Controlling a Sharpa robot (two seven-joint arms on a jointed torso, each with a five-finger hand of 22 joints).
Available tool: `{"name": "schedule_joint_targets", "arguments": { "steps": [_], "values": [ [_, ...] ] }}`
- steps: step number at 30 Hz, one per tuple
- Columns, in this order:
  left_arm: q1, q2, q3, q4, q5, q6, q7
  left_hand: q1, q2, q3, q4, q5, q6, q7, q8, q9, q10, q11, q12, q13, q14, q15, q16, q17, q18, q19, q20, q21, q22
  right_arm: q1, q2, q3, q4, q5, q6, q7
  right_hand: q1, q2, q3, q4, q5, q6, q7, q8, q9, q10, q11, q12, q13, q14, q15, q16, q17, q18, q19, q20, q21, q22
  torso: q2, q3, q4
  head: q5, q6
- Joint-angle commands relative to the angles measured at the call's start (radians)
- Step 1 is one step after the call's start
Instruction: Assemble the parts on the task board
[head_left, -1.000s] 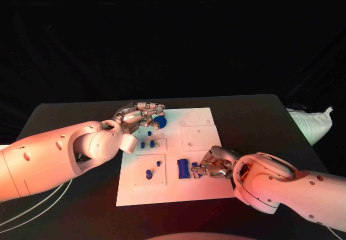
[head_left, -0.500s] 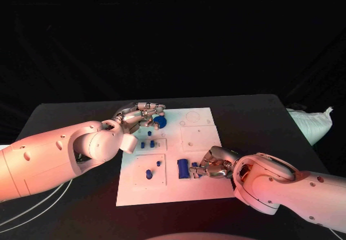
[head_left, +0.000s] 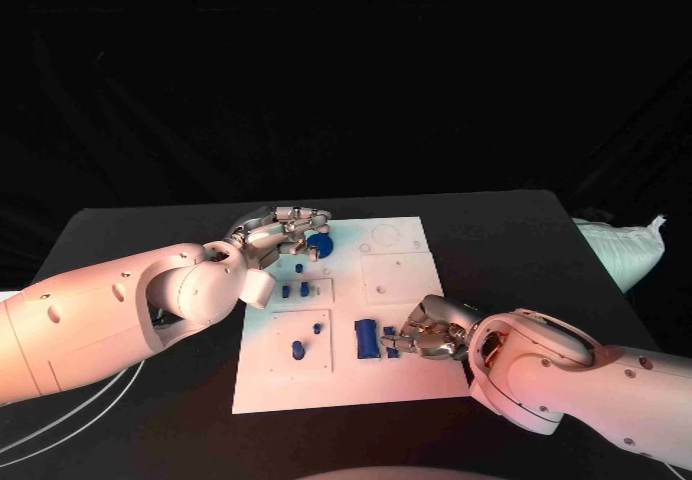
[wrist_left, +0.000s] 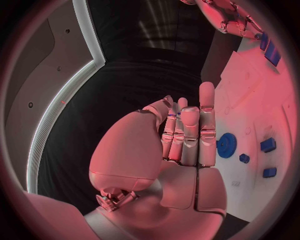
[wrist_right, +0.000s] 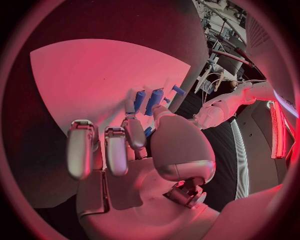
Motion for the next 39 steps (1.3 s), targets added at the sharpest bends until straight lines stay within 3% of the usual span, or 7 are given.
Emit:
{"name": "schedule_joint_targets", "arguments": {
  "steps": [1, 4, 14, 16, 23, 39],
  "values": [
    [0.0, 0.002, 0.001, 0.002, -0.005, 0.018, 0.005, -0.006, -0.001, -0.004, -0.002, 0.004, -0.008, 0.0, 0.006, 0.002, -0.006, -0.001, 0.006, 0.001, -0.007, 0.0, -0.002, -0.001, 0.019, -0.005, 0.002, -0.006, -0.001, -0.001, -0.003, 0.0, 0.003, -0.014, 0.013, 0.007, 0.009, 0.013, -0.01, 0.001, 0.013, 0.0, -0.003, 0.005, 0.002, 0.001, -0.008, -0.002, 0.0, 0.083, -0.007, -0.007, 0.168, 0.005, 0.002, -0.005, -0.004, -0.001, 0.001, -0.0006, 0.0002, 0.0, 0.001],
    [0.0, 0.003, 0.001, 0.003, -0.005, 0.018, 0.005, -0.006, -0.001, -0.004, -0.002, 0.004, -0.008, 0.0, 0.006, 0.002, -0.006, -0.001, 0.006, 0.001, -0.007, 0.0, -0.002, -0.001, 0.019, -0.005, 0.002, -0.006, -0.001, -0.001, -0.004, 0.0, 0.006, -0.014, 0.018, 0.005, 0.023, 0.02, -0.02, 0.0, 0.036, -0.002, -0.003, 0.007, 0.004, 0.001, -0.008, -0.003, 0.0, 0.083, -0.007, -0.007, 0.168, 0.005, 0.002, -0.005, -0.005, -0.001, 0.001, -0.0005, 0.0002, 0.002, 0.001],
    [0.0, 0.002, 0.001, 0.003, -0.006, 0.018, 0.004, -0.006, -0.001, -0.004, -0.002, 0.004, -0.008, 0.0, 0.006, 0.002, -0.006, -0.001, 0.006, 0.001, -0.007, 0.0, -0.002, -0.001, 0.019, -0.005, 0.002, -0.006, -0.001, -0.001, -0.01, 0.0, 0.003, -0.027, 0.027, 0.003, 0.063, 0.023, -0.034, -0.013, 0.046, -0.005, -0.003, 0.009, 0.007, 0.0, -0.008, -0.003, 0.0, 0.083, -0.007, -0.007, 0.168, 0.005, 0.002, -0.005, -0.006, -0.002, 0.001, -0.0005, 0.0001, 0.002, 0.0],
    [0.0, 0.002, 0.001, 0.003, -0.006, 0.018, 0.004, -0.006, -0.001, -0.004, -0.002, 0.004, -0.008, 0.0, 0.006, 0.002, -0.006, -0.001, 0.006, 0.001, -0.007, 0.0, -0.002, -0.001, 0.019, -0.005, 0.002, -0.006, -0.001, -0.001, -0.01, 0.0, 0.002, -0.033, 0.04, 0.0, 0.083, 0.021, -0.041, -0.022, 0.035, -0.008, -0.002, 0.009, 0.008, -0.001, -0.007, -0.005, -0.001, 0.083, -0.007, -0.008, 0.167, 0.006, 0.001, -0.005, -0.007, -0.003, 0.001, -0.0006, 0.0, 0.002, 0.0],
    [0.0, 0.002, 0.001, 0.003, -0.006, 0.018, 0.004, -0.006, -0.001, -0.004, -0.002, 0.004, -0.008, 0.0, 0.006, 0.002, -0.006, -0.001, 0.006, 0.001, -0.007, 0.0, -0.002, -0.001, 0.019, -0.005, 0.002, -0.006, -0.001, -0.001, -0.01, 0.0, 0.001, -0.041, 0.086, -0.003, 0.148, 0.012, -0.072, -0.056, -0.07, -0.016, 0.003, 0.008, 0.009, -0.006, -0.003, -0.013, -0.006, 0.082, -0.003, -0.012, 0.163, 0.007, -0.002, -0.002, -0.011, -0.009, 0.001, -0.0001, -0.001, 0.003, -0.001],
    [0.0, 0.004, 0.001, 0.001, -0.007, 0.021, 0.0, -0.006, -0.001, -0.004, -0.002, 0.004, -0.008, 0.0, 0.006, 0.002, -0.006, -0.001, 0.006, 0.001, -0.007, 0.0, -0.002, -0.001, 0.019, -0.005, 0.002, -0.006, -0.001, -0.001, 0.013, 0.0, -0.043, -0.06, 0.089, -0.002, 0.17, 0.04, -0.082, -0.062, -0.076, -0.01, 0.001, 0.012, 0.012, -0.002, -0.004, -0.007, -0.002, 0.083, -0.004, -0.009, 0.166, 0.006, 0.0, -0.002, -0.008, -0.003, 0.001, -0.0007, 0.0006, 0.001, 0.0]
  ]
}}
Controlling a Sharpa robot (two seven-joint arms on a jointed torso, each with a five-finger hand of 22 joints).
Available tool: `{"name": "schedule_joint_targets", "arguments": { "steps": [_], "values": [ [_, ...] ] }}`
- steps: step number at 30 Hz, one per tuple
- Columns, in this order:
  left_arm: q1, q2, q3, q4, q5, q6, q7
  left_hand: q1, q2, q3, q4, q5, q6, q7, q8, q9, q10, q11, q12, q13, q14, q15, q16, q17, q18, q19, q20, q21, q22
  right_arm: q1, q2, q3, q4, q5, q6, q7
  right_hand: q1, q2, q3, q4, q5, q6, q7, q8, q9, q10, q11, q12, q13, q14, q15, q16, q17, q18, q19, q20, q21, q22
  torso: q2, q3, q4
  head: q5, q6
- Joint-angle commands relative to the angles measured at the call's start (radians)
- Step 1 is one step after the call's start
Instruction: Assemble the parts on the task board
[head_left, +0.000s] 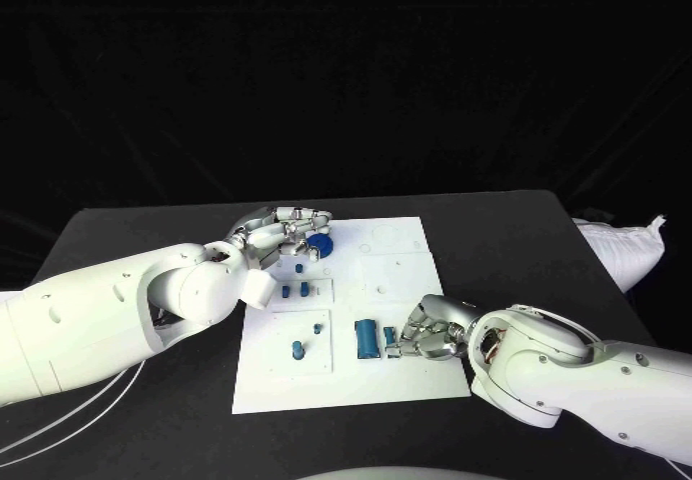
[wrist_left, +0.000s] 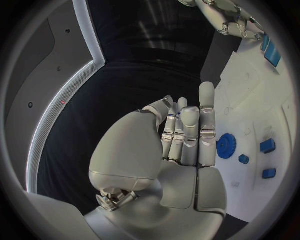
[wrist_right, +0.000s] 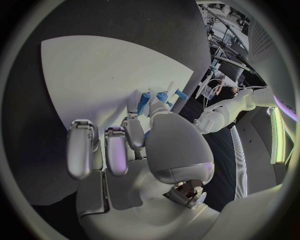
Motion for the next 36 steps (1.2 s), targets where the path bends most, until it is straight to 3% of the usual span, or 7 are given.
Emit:
{"name": "schedule_joint_targets", "arguments": {
  "steps": [1, 9, 14, 18, 22, 31, 36],
  "values": [
    [0.0, 0.002, 0.001, 0.002, -0.005, 0.02, 0.003, -0.006, -0.001, -0.004, -0.002, 0.004, -0.008, 0.0, 0.006, 0.001, -0.006, -0.001, 0.006, 0.001, -0.007, 0.0, -0.002, -0.001, 0.019, -0.005, 0.002, -0.006, -0.002, -0.004, 0.008, -0.004, -0.024, -0.025, 0.03, -0.006, 0.006, 0.01, -0.005, -0.002, -0.001, -0.003, 0.002, -0.005, -0.006, -0.002, -0.004, 0.002, 0.0, 0.083, -0.004, -0.001, 0.166, 0.006, 0.0, -0.002, -0.005, 0.0, 0.0, 0.0, 0.0008, 0.002, 0.0],
    [0.0, 0.001, 0.001, 0.002, -0.005, 0.02, 0.002, -0.006, -0.001, -0.004, -0.002, 0.004, -0.008, 0.0, 0.006, 0.001, -0.006, -0.001, 0.006, 0.001, -0.007, 0.0, -0.002, -0.001, 0.019, -0.005, 0.002, -0.006, -0.002, -0.004, 0.02, -0.004, -0.047, -0.028, 0.033, -0.001, 0.02, 0.017, -0.007, -0.009, -0.001, -0.001, 0.0, -0.003, -0.005, -0.001, -0.006, 0.004, 0.001, 0.084, -0.005, 0.0, 0.167, 0.006, 0.001, -0.002, -0.004, 0.003, 0.0, -0.0002, -0.0001, 0.002, -0.002],
    [0.0, 0.001, 0.001, 0.002, -0.005, 0.02, 0.002, -0.006, -0.001, -0.004, -0.002, 0.004, -0.008, 0.0, 0.006, 0.001, -0.006, -0.001, 0.006, 0.001, -0.007, 0.0, -0.002, -0.001, 0.019, -0.005, 0.002, -0.006, -0.002, -0.004, 0.025, -0.004, -0.056, -0.034, 0.041, -0.001, 0.063, 0.024, -0.004, -0.038, -0.006, 0.0, -0.003, -0.001, -0.003, -0.001, -0.009, 0.003, 0.0, 0.084, -0.008, 0.0, 0.167, 0.005, 0.002, -0.004, -0.003, 0.004, 0.0, 0.0003, -0.0002, 0.002, -0.003],
    [0.0, 0.001, 0.001, 0.002, -0.005, 0.02, 0.002, -0.006, -0.001, -0.004, -0.002, 0.004, -0.008, 0.0, 0.006, 0.001, -0.006, -0.001, 0.006, 0.001, -0.007, 0.0, -0.002, -0.001, 0.019, -0.005, 0.002, -0.006, -0.002, -0.004, 0.028, -0.004, -0.061, -0.05, 0.052, -0.003, 0.117, 0.038, 0.011, -0.077, -0.096, 0.0, -0.005, 0.002, -0.001, -0.001, -0.012, 0.002, 0.0, 0.084, -0.01, 0.001, 0.168, 0.005, 0.002, -0.007, -0.002, 0.006, 0.0, 0.0008, -0.0006, 0.003, -0.005],
    [0.0, 0.001, 0.001, 0.002, -0.005, 0.02, 0.001, -0.006, -0.001, -0.004, -0.002, 0.004, -0.008, 0.0, 0.006, 0.001, -0.006, -0.001, 0.006, 0.001, -0.007, 0.0, -0.002, -0.001, 0.019, -0.005, 0.002, -0.006, -0.002, -0.005, 0.03, -0.004, -0.065, -0.071, 0.062, -0.005, 0.143, 0.036, 0.015, -0.102, -0.139, 0.0, -0.005, 0.004, -0.001, -0.002, -0.011, 0.0, -0.001, 0.084, -0.01, 0.002, 0.17, 0.005, 0.003, -0.007, -0.002, 0.008, 0.0, 0.0006, -0.0005, 0.002, -0.006],
    [0.0, 0.002, 0.0, 0.001, -0.005, 0.019, 0.001, -0.006, -0.001, -0.004, -0.002, 0.004, -0.008, 0.0, 0.006, 0.001, -0.006, -0.001, 0.006, 0.001, -0.007, 0.0, -0.002, -0.001, 0.019, -0.005, 0.002, -0.006, -0.002, -0.006, 0.026, -0.004, -0.062, -0.071, 0.031, 0.007, 0.112, 0.035, -0.003, -0.087, -0.15, 0.0, -0.001, 0.004, -0.001, 0.0, -0.007, 0.001, 0.0, 0.084, -0.007, 0.001, 0.168, 0.005, 0.002, -0.005, -0.003, 0.007, 0.0, 0.0007, -0.0005, 0.001, -0.004],
    [0.0, 0.001, 0.0, 0.0, -0.005, 0.018, 0.001, -0.006, -0.001, -0.004, -0.002, 0.004, -0.008, 0.0, 0.006, 0.001, -0.006, -0.001, 0.006, 0.001, -0.007, 0.0, -0.002, -0.001, 0.019, -0.005, 0.002, -0.006, -0.002, -0.005, 0.008, -0.004, -0.049, -0.041, 0.005, 0.07, 0.091, 0.026, -0.02, -0.076, -0.122, -0.002, 0.0, 0.003, -0.001, -0.007, -0.007, -0.011, -0.01, 0.081, -0.006, -0.009, 0.158, 0.007, -0.003, -0.004, -0.011, -0.006, -0.001, 0.0001, 0.0002, 0.002, -0.003]
  ]
}}
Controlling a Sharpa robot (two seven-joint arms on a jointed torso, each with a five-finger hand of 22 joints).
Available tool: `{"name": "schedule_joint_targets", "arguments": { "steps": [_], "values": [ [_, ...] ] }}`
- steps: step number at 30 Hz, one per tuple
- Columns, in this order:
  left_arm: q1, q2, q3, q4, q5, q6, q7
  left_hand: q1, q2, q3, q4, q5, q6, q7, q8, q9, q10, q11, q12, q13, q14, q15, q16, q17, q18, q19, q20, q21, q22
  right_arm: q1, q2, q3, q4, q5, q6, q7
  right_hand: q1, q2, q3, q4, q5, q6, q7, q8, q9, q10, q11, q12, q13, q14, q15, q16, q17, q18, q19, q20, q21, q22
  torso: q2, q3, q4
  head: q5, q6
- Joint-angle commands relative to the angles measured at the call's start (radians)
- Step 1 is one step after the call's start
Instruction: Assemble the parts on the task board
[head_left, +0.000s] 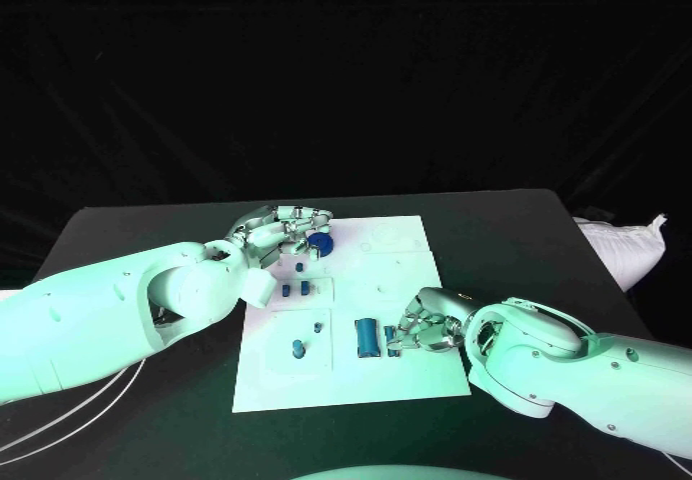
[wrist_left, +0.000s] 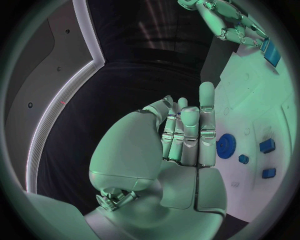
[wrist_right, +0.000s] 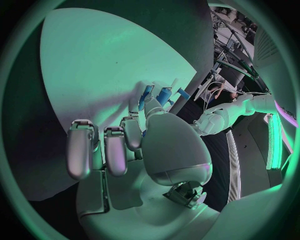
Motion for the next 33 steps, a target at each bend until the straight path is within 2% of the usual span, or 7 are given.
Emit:
{"name": "schedule_joint_targets", "arguments": {
  "steps": [1, 9, 17, 20, 25, 29, 33],
  "values": [
    [0.0, 0.001, 0.0, 0.001, -0.004, 0.016, 0.004, -0.006, -0.001, -0.004, -0.002, 0.004, -0.008, 0.0, 0.006, 0.001, -0.006, -0.001, 0.006, 0.002, -0.007, 0.0, -0.002, -0.001, 0.019, -0.005, 0.002, -0.006, -0.002, -0.005, -0.016, -0.007, -0.002, 0.026, 0.0, 0.042, -0.007, 0.003, -0.011, 0.003, 0.009, -0.006, 0.011, 0.001, -0.044, -0.007, -0.002, -0.018, -0.057, 0.082, 0.0, -0.012, 0.154, 0.009, -0.006, -0.004, -0.01, -0.013, -0.001, -0.0012, 0.0006, 0.001, 0.001],
    [0.0, 0.003, 0.0, -0.006, -0.004, 0.012, 0.01, -0.006, -0.001, -0.005, -0.001, 0.003, -0.01, 0.0, 0.008, 0.002, -0.008, 0.0, 0.008, 0.002, -0.009, 0.0, -0.003, -0.004, 0.019, -0.005, 0.003, -0.007, -0.002, 0.022, -0.041, -0.005, 0.01, 0.178, -0.124, 0.221, 0.006, 0.006, -0.019, 0.002, 0.05, -0.067, 0.034, -0.032, -0.057, -0.059, 0.017, -0.097, -0.116, 0.062, 0.014, -0.08, 0.082, 0.029, -0.05, 0.007, -0.078, -0.118, -0.004, -0.0019, -0.001, 0.002, 0.011],
    [-0.008, 0.017, -0.002, -0.037, -0.001, -0.008, 0.037, -0.005, 0.0, -0.004, -0.002, 0.004, -0.01, 0.0, 0.011, 0.003, -0.007, -0.001, 0.01, 0.002, -0.023, 0.001, -0.019, -0.027, 0.019, -0.008, 0.003, -0.01, -0.003, 0.082, -0.03, -0.003, -0.084, 0.648, -0.239, 0.491, 0.082, 0.026, 0.003, -0.041, 0.068, -0.124, 0.061, -0.05, -0.065, -0.323, 0.043, -0.53, -0.459, -0.058, 0.033, -0.506, -0.304, 0.122, -0.266, 0.025, -0.496, -0.664, -0.029, -0.0112, -0.0014, 0.002, 0.023],
    [-0.017, 0.025, -0.002, -0.062, 0.006, -0.024, 0.05, -0.002, -0.001, -0.003, -0.003, 0.003, -0.012, 0.002, 0.02, 0.004, -0.012, 0.003, 0.012, -0.001, -0.146, 0.008, -0.145, -0.18, 0.018, -0.054, 0.008, -0.043, -0.018, 0.095, -0.007, -0.002, -0.15, 0.808, -0.271, 0.588, 0.142, 0.038, 0.031, -0.082, 0.035, -0.124, 0.064, -0.044, -0.061, -0.336, 0.042, -0.568, -0.497, -0.081, 0.034, -0.62, -0.393, 0.125, -0.272, 0.026, -0.56, -0.719, -0.041, -0.0135, -0.0033, 0.003, 0.035],
    [-0.028, 0.05, -0.003, -0.129, 0.031, -0.056, 0.079, 0.0, -0.004, 0.009, 0.001, 0.002, -0.038, 0.015, 0.015, -0.006, -0.049, 0.028, -0.034, -0.038, -0.279, 0.035, -0.282, -0.266, 0.012, -0.187, 0.031, -0.146, -0.074, 0.106, 0.053, 0.003, -0.294, 1.048, -0.245, 0.714, 0.177, 0.038, 0.057, -0.122, -0.003, -0.152, 0.085, -0.051, -0.067, -0.39, 0.071, -0.712, -0.641, -0.183, 0.059, -0.949, -0.608, 0.122, -0.311, 0.048, -0.729, -0.829, -0.066, -0.0181, -0.0061, 0.011, 0.053],
    [-0.036, 0.065, -0.003, -0.175, 0.056, -0.088, 0.109, -0.005, -0.009, 0.019, 0.01, 0.001, -0.063, 0.022, -0.002, -0.023, -0.061, 0.042, -0.077, -0.076, -0.336, 0.06, -0.426, -0.357, 0.008, -0.278, 0.054, -0.226, -0.129, 0.109, 0.105, 0.007, -0.405, 1.162, -0.184, 0.786, 0.186, 0.045, 0.084, -0.135, -0.025, -0.172, 0.118, -0.077, -0.094, -0.391, 0.097, -0.876, -0.833, -0.287, 0.11, -1.173, -0.742, 0.123, -0.401, 0.085, -0.906, -0.937, -0.079, -0.0211, -0.0079, 0.02, 0.073],
    [-0.046, 0.07, -0.002, -0.201, 0.087, -0.117, 0.152, -0.011, -0.016, 0.028, 0.025, 0.0, -0.07, 0.029, -0.042, -0.052, -0.061, 0.057, -0.158, -0.14, -0.333, 0.098, -0.657, -0.489, 0.013, -0.367, 0.095, -0.346, -0.24, 0.108, 0.17, 0.016, -0.52, 1.218, -0.126, 0.859, 0.172, 0.039, 0.107, -0.148, -0.024, -0.16, 0.113, -0.113, -0.131, -0.369, 0.123, -0.998, -1.021, -0.36, 0.155, -1.341, -0.878, 0.119, -0.456, 0.133, -1.053, -1.032, -0.086, -0.0192, -0.0156, 0.033, 0.097]
  ]
}}
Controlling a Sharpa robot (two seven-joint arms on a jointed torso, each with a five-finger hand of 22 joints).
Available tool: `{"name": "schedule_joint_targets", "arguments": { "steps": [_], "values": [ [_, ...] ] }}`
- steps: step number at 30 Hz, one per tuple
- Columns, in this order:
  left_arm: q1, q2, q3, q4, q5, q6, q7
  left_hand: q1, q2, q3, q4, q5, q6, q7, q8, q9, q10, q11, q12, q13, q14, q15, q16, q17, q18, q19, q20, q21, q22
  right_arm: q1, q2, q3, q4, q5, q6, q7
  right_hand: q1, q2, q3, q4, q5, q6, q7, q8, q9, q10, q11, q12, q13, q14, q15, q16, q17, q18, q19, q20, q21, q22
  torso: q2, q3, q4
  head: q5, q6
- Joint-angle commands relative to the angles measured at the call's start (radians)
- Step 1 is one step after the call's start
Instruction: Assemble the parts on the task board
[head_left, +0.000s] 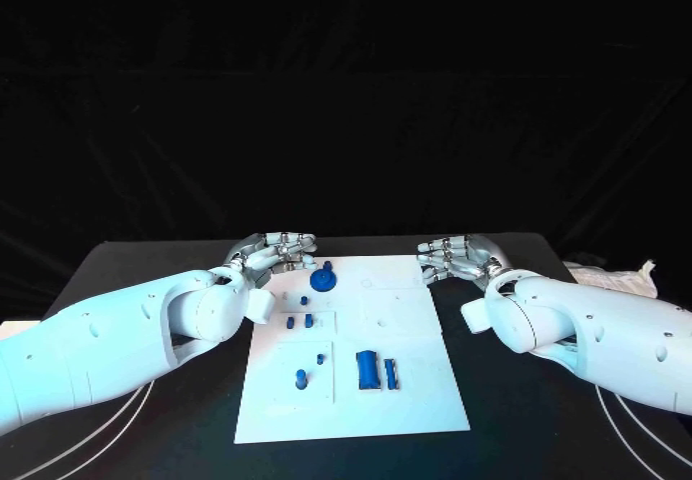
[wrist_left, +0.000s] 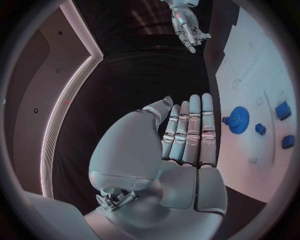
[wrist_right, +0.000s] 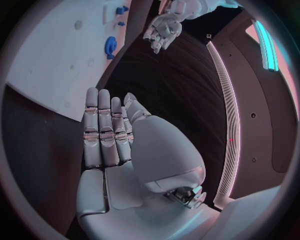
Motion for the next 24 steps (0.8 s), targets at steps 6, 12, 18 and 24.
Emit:
{"name": "schedule_joint_targets", "arguments": {
  "steps": [6, 12, 18, 24],
  "values": [
    [-0.015, 0.019, 0.001, -0.032, 0.064, -0.07, 0.114, -0.001, -0.009, -0.017, 0.005, 0.002, -0.004, -0.005, -0.071, -0.048, -0.028, 0.036, -0.114, -0.04, -0.016, 0.05, -0.276, -0.149, 0.016, -0.108, 0.066, -0.154, -0.168, -0.003, 0.072, 0.011, -0.124, 0.19, 0.145, 0.193, -0.043, -0.003, 0.034, -0.031, -0.006, 0.026, -0.004, -0.053, -0.067, 0.07, 0.016, -0.114, -0.238, 0.0, 0.027, -0.135, -0.18, 0.008, 0.011, 0.041, -0.157, -0.109, -0.021, 0.0024, -0.0015, 0.01, 0.029],
    [-0.018, 0.021, 0.0, -0.035, 0.042, -0.052, 0.07, -0.418, 0.059, -0.146, -0.071, -0.057, -0.258, -0.065, -0.164, -0.14, -0.299, -0.014, -0.226, -0.102, -0.297, 0.013, -0.408, -0.266, -0.049, -0.381, -0.001, -0.239, -0.382, -0.003, 0.079, 0.012, -0.136, 0.149, 0.094, 0.14, -0.491, -0.072, 0.012, -0.003, -0.066, -0.244, -0.057, -0.114, -0.138, -0.248, -0.024, -0.181, -0.379, -0.301, -0.074, -0.196, -0.297, -0.053, -0.257, -0.03, -0.237, -0.163, -0.019, 0.0028, -0.0014, 0.009, 0.03],
    [-0.025, 0.018, 0.002, -0.007, 0.031, -0.108, 0.089, -0.621, 0.059, -0.199, -0.071, -0.057, -0.38, -0.093, -0.195, -0.14, -0.429, -0.04, -0.26, -0.102, -0.426, -0.012, -0.438, -0.299, -0.06, -0.487, -0.041, -0.239, -0.456, -0.015, 0.067, 0.019, -0.086, 0.173, 0.039, 0.168, -0.705, -0.072, -0.061, -0.003, -0.066, -0.384, -0.084, -0.114, -0.165, -0.406, -0.045, -0.271, -0.379, -0.471, -0.074, -0.196, -0.336, -0.07, -0.412, -0.06, -0.27, -0.246, -0.047, 0.0127, 0.0239, -0.001, 0.046],
    [-0.04, 0.012, 0.005, 0.058, 0.006, -0.234, 0.133, -0.781, 0.059, -0.239, -0.071, -0.057, -0.477, -0.117, -0.218, -0.14, -0.53, -0.063, -0.283, -0.102, -0.526, -0.031, -0.458, -0.321, -0.07, -0.568, -0.074, -0.239, -0.51, -0.043, 0.04, 0.034, 0.029, 0.227, -0.088, 0.23, -0.869, -0.072, -0.061, -0.003, -0.066, -0.495, -0.106, -0.114, -0.186, -0.531, -0.119, -0.271, -0.379, -0.607, -0.074, -0.196, -0.364, -0.081, -0.536, -0.081, -0.295, -0.246, -0.086, 0.0268, 0.0593, -0.014, 0.069]
  ]
}}
